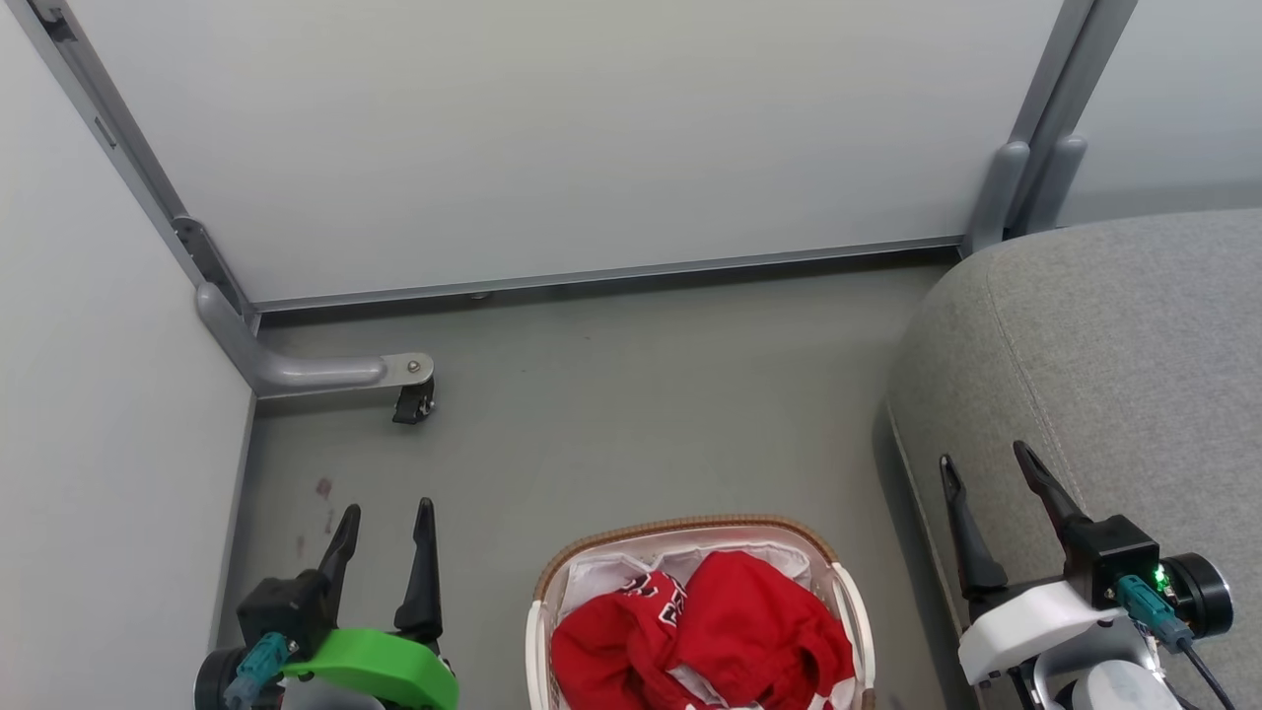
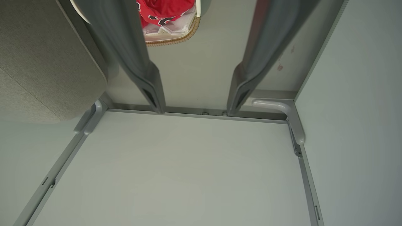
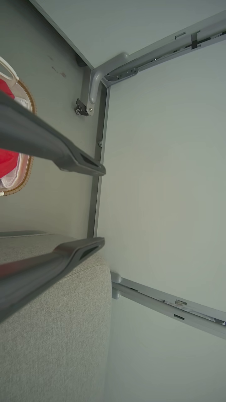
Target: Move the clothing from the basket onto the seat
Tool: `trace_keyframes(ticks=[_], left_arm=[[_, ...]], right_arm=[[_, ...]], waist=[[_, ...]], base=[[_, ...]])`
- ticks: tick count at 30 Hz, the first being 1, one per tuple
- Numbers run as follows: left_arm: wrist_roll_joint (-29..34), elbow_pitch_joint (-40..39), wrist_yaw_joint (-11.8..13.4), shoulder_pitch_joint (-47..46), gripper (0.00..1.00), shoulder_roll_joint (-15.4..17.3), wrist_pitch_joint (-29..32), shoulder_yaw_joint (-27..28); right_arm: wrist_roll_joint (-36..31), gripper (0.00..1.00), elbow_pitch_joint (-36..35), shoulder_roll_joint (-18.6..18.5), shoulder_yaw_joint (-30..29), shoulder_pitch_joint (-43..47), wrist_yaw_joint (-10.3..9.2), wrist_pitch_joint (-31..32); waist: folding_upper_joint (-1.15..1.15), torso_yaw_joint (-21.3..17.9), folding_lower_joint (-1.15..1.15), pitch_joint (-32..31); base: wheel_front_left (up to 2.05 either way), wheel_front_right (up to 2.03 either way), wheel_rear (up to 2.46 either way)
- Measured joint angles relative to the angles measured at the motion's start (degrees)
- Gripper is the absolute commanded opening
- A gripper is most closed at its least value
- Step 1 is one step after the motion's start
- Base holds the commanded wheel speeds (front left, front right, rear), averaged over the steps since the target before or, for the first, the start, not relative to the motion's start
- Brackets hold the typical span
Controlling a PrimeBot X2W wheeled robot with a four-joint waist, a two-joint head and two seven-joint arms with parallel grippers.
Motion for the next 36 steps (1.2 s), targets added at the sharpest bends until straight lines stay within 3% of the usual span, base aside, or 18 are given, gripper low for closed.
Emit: trace_keyframes(ticks=[10, 20, 36], left_arm=[[0.1, 0.0, 0.0, -0.2, 1.0, 0.0, 0.0, -0.9], [1.6, 1.7, -0.1, -5.5, 1.0, 0.0, 0.0, -4.9], [1.9, 19.1, -0.2, -17.6, 1.0, 0.0, 0.0, -16.8]], right_arm=[[0.1, 1.0, -0.6, 0.0, 0.0, -0.4, 0.0, 0.0], [0.5, 1.0, -2.0, 0.0, 0.4, -5.1, 0.01, 0.0], [2.4, 1.0, -4.0, -0.1, 0.9, -12.9, 0.02, 0.0]], waist=[[0.0, -0.5, 0.0, 1.5], [0.0, -1.8, 0.0, 7.9], [0.0, -6.0, 0.0, 24.4]], base=[[0.0, 0.0, 0.0], [0.0, 0.0, 0.0], [0.0, 0.0, 0.0]])
